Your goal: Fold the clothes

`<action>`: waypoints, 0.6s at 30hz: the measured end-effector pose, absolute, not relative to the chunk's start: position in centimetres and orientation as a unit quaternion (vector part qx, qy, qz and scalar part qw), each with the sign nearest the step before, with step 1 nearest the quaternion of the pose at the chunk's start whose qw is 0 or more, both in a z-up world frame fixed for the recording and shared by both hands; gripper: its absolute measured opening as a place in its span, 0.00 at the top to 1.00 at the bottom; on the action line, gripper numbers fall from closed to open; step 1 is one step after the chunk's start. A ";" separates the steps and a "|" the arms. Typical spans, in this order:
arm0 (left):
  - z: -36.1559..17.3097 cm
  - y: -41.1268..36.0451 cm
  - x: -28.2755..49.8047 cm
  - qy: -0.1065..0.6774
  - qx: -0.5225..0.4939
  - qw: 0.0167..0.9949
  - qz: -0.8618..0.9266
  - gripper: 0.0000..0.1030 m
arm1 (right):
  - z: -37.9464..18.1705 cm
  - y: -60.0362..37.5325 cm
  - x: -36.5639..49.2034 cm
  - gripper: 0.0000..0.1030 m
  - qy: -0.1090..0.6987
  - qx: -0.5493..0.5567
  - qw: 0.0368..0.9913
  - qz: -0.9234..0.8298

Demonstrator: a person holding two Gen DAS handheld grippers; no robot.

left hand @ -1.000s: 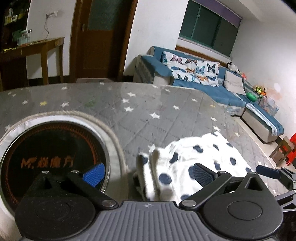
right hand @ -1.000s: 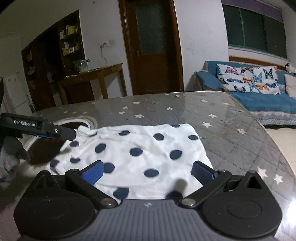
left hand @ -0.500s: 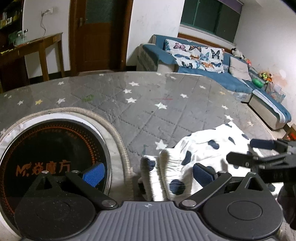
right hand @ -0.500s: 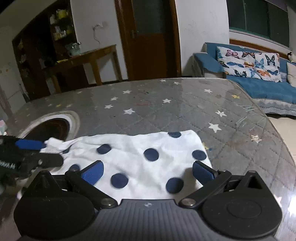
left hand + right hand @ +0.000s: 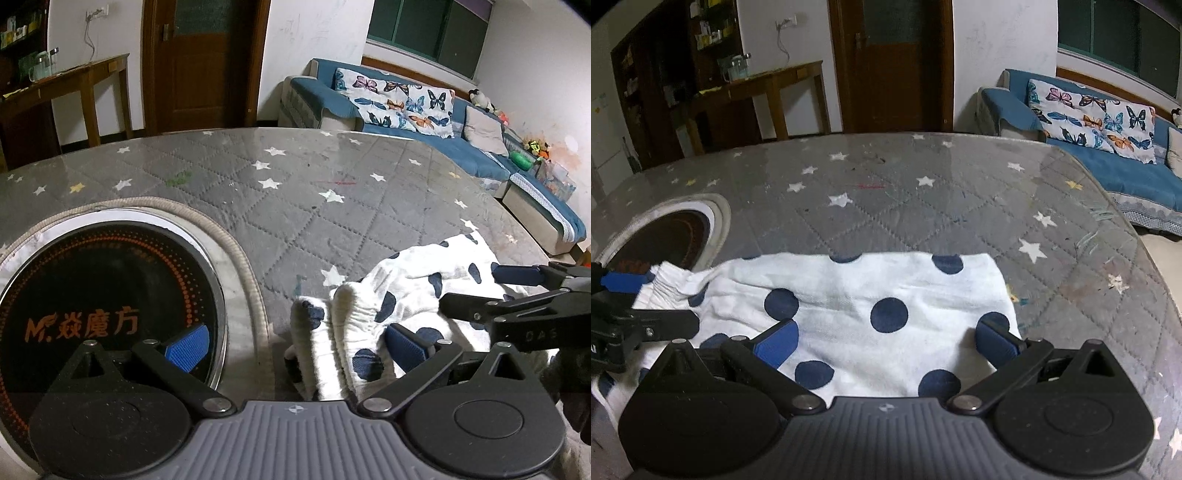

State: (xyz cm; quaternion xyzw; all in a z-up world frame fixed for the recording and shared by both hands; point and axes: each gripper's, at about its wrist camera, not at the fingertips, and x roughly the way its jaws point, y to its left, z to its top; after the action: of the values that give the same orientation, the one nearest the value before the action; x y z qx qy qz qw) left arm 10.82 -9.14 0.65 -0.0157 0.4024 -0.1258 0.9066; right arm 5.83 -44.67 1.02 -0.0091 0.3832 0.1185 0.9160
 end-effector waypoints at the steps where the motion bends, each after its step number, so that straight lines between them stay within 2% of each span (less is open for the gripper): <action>1: 0.8 -9.0 10.7 0.401 -0.016 0.907 -0.126 0.00 | 1.3 -44.7 5.5 0.00 0.379 -0.008 0.918 0.118; 10: 1.8 -8.2 9.4 0.388 -0.019 0.913 -0.125 0.00 | 2.4 -44.3 0.3 0.00 0.340 -0.030 0.932 0.121; 18: 1.6 -7.5 8.5 0.389 -0.018 0.912 -0.127 0.00 | 0.9 -44.1 -1.3 0.00 0.346 -0.023 0.931 0.112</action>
State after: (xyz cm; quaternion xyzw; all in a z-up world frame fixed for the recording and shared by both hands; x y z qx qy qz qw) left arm 8.51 -7.45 1.58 -0.0184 0.3893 -0.1268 0.9122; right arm -1.32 -44.06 0.90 -0.0235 0.3462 0.1121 0.9312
